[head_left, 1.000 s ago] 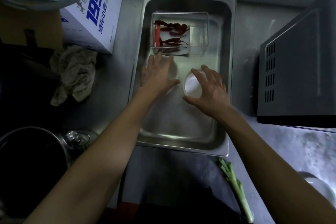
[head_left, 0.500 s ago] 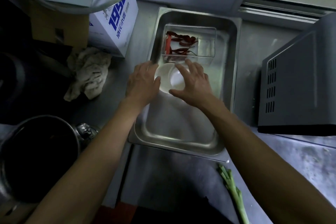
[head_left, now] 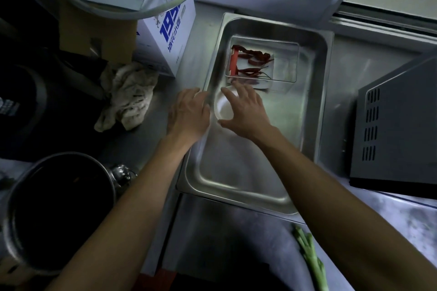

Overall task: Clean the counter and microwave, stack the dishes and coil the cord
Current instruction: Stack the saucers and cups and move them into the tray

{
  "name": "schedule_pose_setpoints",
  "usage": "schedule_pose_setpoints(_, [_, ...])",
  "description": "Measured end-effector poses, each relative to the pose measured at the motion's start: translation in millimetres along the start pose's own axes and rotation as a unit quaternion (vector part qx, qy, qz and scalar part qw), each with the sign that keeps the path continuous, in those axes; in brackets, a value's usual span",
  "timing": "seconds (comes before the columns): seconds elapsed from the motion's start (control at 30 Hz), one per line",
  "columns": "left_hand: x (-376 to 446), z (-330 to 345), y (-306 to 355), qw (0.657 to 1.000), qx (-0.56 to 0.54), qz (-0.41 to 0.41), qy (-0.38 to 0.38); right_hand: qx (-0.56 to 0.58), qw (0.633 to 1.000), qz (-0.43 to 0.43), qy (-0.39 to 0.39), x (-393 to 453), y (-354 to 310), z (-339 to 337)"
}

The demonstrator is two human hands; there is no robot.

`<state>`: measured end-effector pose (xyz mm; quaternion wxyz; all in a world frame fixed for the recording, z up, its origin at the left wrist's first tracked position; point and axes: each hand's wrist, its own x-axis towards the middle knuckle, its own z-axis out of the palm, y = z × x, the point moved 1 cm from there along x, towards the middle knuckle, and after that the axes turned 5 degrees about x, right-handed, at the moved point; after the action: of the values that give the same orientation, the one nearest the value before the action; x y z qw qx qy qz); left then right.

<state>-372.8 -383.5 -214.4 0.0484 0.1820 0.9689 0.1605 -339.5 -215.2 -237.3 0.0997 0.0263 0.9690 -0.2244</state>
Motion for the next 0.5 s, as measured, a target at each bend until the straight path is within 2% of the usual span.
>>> schedule_pose_setpoints(0.5, [-1.0,7.0,7.5,0.999,-0.029,-0.015,-0.017,-0.053,0.998,-0.002,-0.039,4.0,10.0,18.9])
